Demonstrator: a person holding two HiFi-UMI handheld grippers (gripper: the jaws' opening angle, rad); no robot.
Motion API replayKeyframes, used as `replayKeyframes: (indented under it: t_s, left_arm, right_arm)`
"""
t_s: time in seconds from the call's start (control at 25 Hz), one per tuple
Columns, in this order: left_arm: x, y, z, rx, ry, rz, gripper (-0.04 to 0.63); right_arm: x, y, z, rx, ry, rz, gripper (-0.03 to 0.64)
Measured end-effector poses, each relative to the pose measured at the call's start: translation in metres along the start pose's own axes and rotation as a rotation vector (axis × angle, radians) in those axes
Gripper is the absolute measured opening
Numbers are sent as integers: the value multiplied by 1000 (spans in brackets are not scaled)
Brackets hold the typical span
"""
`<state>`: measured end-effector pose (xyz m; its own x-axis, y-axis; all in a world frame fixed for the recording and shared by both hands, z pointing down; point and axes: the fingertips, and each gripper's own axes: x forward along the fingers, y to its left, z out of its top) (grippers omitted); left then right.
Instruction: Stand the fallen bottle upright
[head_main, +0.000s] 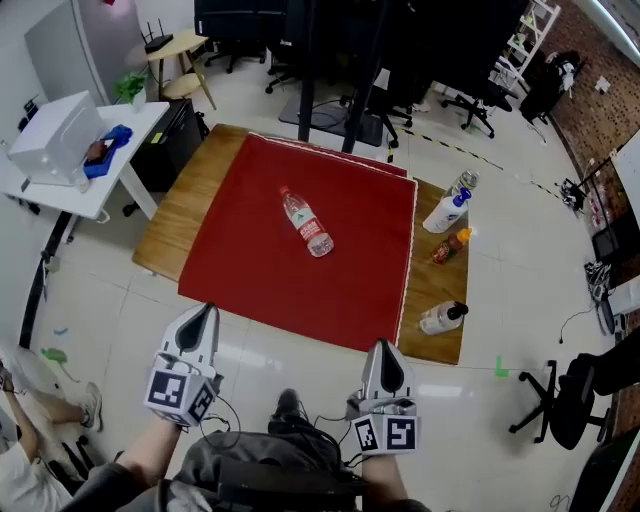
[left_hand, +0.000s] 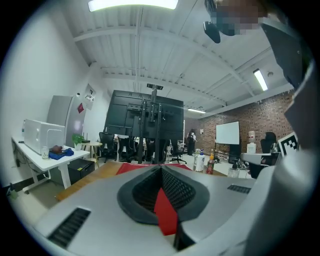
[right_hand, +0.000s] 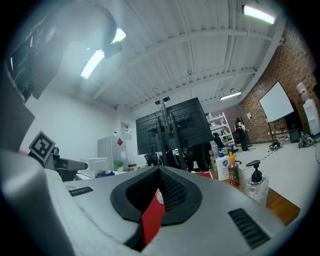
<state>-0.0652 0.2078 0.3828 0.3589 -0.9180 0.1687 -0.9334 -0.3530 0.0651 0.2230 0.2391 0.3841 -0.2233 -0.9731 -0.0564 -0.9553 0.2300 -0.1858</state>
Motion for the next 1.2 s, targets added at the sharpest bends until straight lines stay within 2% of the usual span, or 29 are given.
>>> replayKeyframes:
  t_s: [0.24, 0.4, 0.64, 0.96, 1.2]
  left_arm:
    - [53, -16, 1, -13, 12, -8, 40]
    - [70, -23, -7, -46, 43, -32, 40]
    - [85, -24, -5, -51, 54, -39, 40]
    - [117, -7, -4, -43, 61, -52, 40]
    - [161, 34, -7, -46, 58, -67, 40]
  right_arm:
    - [43, -21, -12, -30, 40, 87, 2]
    - [64, -24, -13, -10, 30, 94, 2]
    - [67, -23, -16, 4, 56, 88, 2]
    - [96, -25, -14, -9, 63, 70, 2]
    - [144, -13, -27, -9, 70, 52, 2]
